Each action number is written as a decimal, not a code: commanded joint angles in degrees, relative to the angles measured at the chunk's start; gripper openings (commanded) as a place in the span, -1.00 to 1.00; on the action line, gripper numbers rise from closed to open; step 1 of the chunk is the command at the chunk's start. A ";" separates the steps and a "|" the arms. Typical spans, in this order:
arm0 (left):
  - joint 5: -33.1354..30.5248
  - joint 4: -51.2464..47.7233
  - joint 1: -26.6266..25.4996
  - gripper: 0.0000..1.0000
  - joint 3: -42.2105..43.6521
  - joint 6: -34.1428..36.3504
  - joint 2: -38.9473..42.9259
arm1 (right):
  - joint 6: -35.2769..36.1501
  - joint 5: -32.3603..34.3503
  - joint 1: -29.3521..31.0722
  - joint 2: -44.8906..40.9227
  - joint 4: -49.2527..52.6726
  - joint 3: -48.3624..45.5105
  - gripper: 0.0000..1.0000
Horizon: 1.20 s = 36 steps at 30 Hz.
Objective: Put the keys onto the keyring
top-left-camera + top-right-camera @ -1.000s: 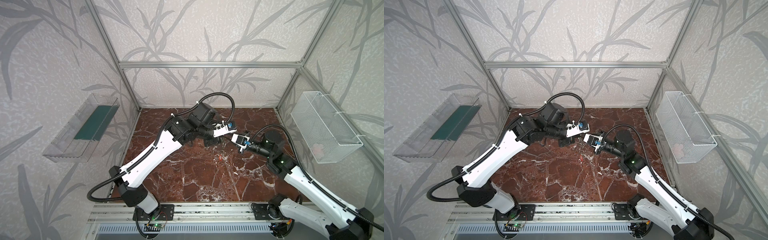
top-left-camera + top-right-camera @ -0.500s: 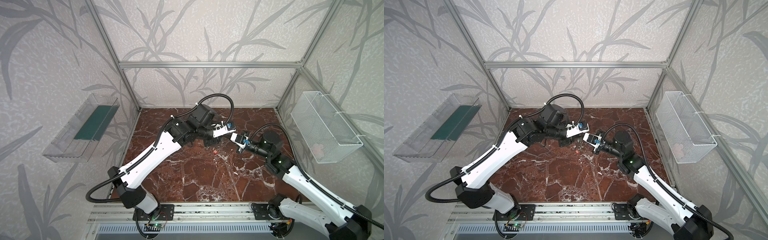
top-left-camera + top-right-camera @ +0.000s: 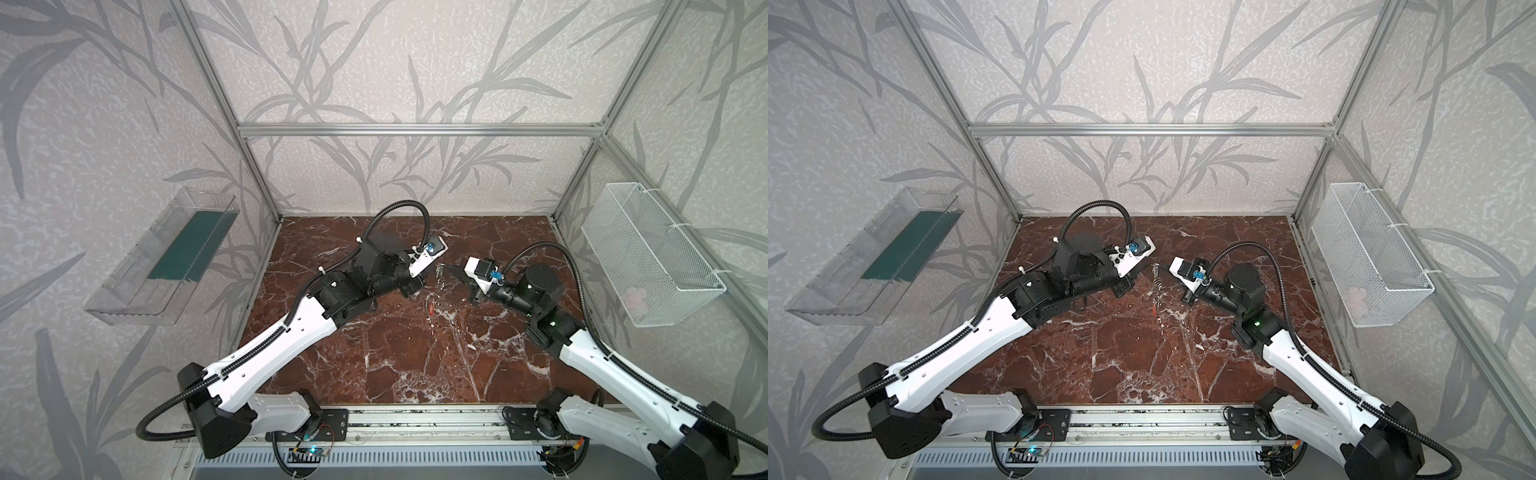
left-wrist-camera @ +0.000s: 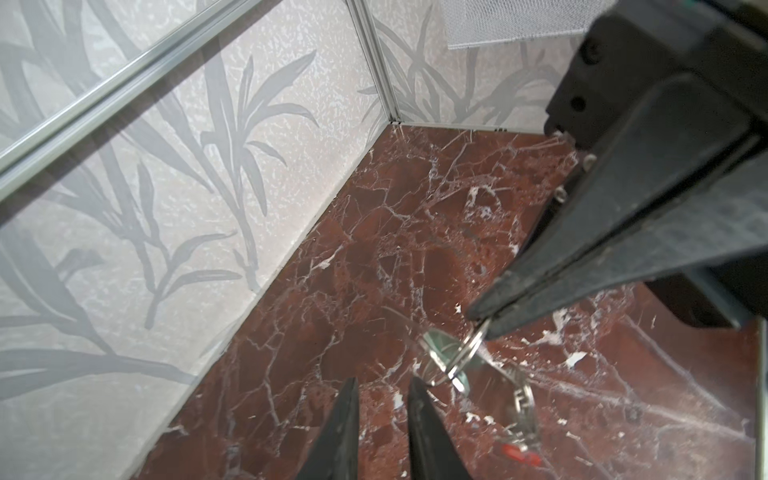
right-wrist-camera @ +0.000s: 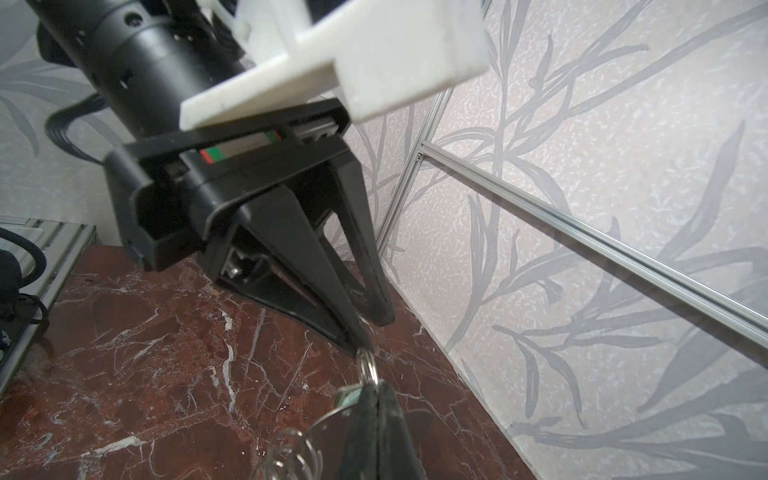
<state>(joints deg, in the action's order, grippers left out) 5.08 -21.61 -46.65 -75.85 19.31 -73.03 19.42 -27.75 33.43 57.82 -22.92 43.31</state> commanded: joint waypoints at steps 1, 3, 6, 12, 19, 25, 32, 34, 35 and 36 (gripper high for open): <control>2.43 5.39 0.05 -0.50 2.51 -4.62 1.46 | -2.43 1.15 0.29 -0.19 -4.75 0.63 -1.00; 2.98 7.63 0.07 -0.38 4.72 -5.90 2.72 | -3.08 1.71 0.23 -0.17 -5.33 0.55 -1.00; 3.41 9.63 0.05 -0.32 7.14 -7.71 4.25 | -3.91 2.25 0.26 -0.25 -5.99 0.55 -1.00; 5.43 13.53 0.06 -0.22 10.32 -10.23 5.27 | -4.98 2.61 0.29 -0.25 -6.70 0.59 -1.00; 6.63 16.95 0.06 -0.19 10.29 -11.31 3.07 | -5.61 2.43 0.25 -0.25 -7.31 0.55 -1.00; 5.37 19.13 0.03 -0.25 9.95 -12.10 1.71 | -6.69 2.39 0.29 -0.16 -8.19 0.21 -1.00; 6.65 18.88 -0.05 -0.40 8.51 -11.12 0.24 | -8.67 4.01 0.23 -0.17 -8.99 0.03 -1.00; 6.77 18.97 -0.13 -0.48 8.28 -11.00 -0.08 | -9.43 4.24 0.28 -0.08 -9.04 0.15 -1.00; 6.54 19.06 -0.13 -0.52 8.18 -10.85 -0.16 | -9.87 4.37 0.31 -0.10 -9.07 0.13 -1.00; 6.29 19.12 -0.16 -0.57 8.10 -10.73 -0.31 | -10.21 4.37 0.24 -0.08 -9.21 0.12 -1.00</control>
<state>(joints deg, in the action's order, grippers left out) 10.87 -4.23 -46.54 -65.87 8.95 -72.95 11.22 -24.21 33.43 57.82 -28.51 43.29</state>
